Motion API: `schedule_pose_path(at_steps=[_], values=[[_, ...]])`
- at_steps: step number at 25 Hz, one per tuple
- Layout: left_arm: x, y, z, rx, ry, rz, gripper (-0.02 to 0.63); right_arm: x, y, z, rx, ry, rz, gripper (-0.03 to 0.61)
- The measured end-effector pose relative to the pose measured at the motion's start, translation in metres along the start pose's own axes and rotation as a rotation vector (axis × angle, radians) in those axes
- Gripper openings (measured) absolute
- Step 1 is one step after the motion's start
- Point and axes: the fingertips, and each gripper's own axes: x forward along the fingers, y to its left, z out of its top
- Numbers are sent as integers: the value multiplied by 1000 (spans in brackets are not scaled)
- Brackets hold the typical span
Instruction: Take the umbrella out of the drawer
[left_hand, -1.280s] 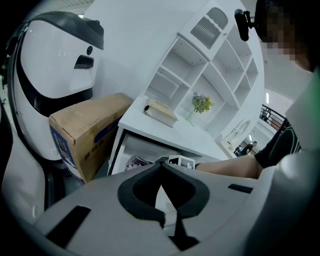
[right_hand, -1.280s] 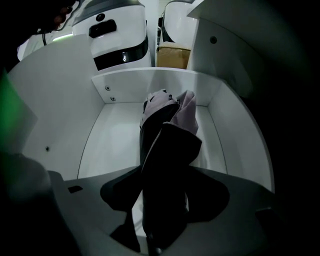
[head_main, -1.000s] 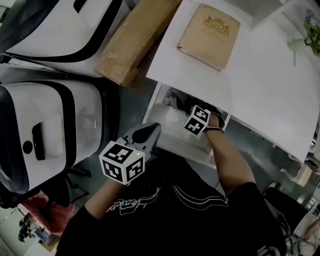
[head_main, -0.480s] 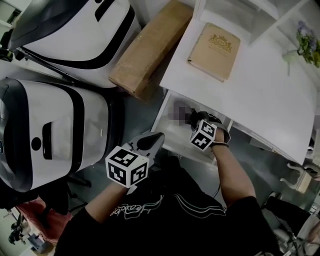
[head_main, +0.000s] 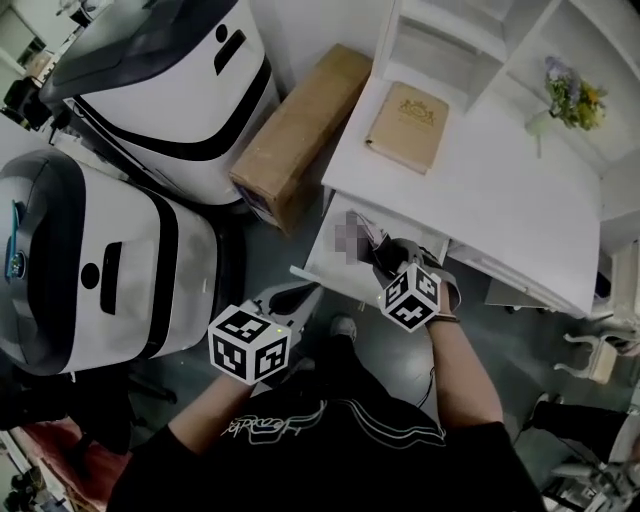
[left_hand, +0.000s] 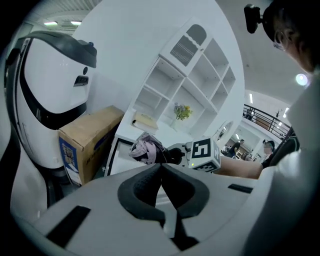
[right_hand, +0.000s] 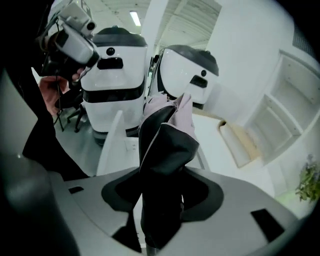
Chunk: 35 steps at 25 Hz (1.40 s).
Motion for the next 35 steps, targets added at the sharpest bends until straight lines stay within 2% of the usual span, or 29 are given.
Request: schedule_pose_path(at_steps=[5, 9, 14, 16, 20, 24, 30, 35], values=[[-49, -26, 0, 65, -21, -25, 20, -82, 17, 39, 125, -146, -81, 227], [-85, -42, 17, 166, -52, -61, 20, -142, 28, 73, 241, -304, -165, 225], [-128, -81, 27, 214, -127, -100, 20, -215, 63, 80, 453, -484, -161, 225], [-141, -93, 36, 239, -153, -118, 20, -240, 74, 84, 507, -553, -176, 225], [-154, -122, 44, 293, -184, -183, 20, -283, 92, 89, 572, -684, -212, 225], [-161, -142, 50, 329, -212, -230, 20, -315, 108, 94, 632, -801, -195, 225], [-160, -164, 46, 343, -223, -272, 20, -338, 117, 91, 644, -870, -181, 225], [-152, -168, 43, 329, -218, -288, 20, -339, 116, 88, 644, -871, -188, 225]])
